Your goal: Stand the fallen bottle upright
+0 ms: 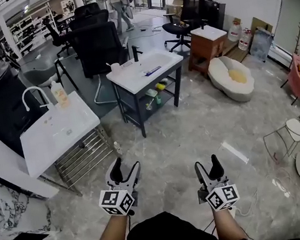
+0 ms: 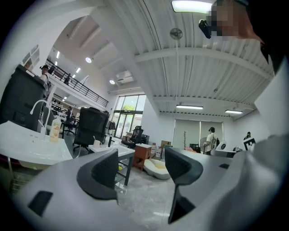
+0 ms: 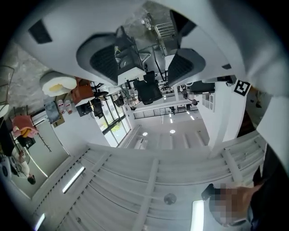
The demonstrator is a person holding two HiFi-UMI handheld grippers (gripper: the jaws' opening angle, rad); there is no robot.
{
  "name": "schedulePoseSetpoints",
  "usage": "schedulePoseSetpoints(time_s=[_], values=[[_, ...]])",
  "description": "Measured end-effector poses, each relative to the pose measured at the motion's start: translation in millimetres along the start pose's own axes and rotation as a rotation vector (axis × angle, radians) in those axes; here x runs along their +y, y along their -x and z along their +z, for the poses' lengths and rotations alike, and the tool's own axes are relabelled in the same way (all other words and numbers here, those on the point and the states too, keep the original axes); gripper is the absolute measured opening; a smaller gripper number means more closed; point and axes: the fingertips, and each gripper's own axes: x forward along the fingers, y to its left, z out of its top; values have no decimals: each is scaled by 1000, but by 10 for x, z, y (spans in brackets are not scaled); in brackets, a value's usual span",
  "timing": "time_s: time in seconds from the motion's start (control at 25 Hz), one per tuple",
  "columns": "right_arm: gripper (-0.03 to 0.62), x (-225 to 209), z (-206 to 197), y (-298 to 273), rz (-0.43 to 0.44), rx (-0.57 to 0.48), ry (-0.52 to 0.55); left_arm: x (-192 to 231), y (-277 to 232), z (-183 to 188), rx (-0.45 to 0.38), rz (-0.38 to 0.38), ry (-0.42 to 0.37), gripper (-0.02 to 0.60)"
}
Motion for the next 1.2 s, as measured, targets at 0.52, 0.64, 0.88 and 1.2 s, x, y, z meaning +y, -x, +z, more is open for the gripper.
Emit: schedulePoseSetpoints(time_s=[0.52, 0.64, 0.88, 1.2], values=[[339, -153, -295, 163, -26, 73, -4, -116, 13, -298, 68, -16, 29, 334], [339, -192, -319, 92, -38, 71, -12, -42, -110, -318, 66, -19, 28, 334], [337, -379, -133, -198, -101, 43, 36, 197, -663, -286, 66, -57, 37, 341], [337, -487, 100, -1059, -155, -25, 84, 641, -1480, -49, 36, -140, 32, 353]])
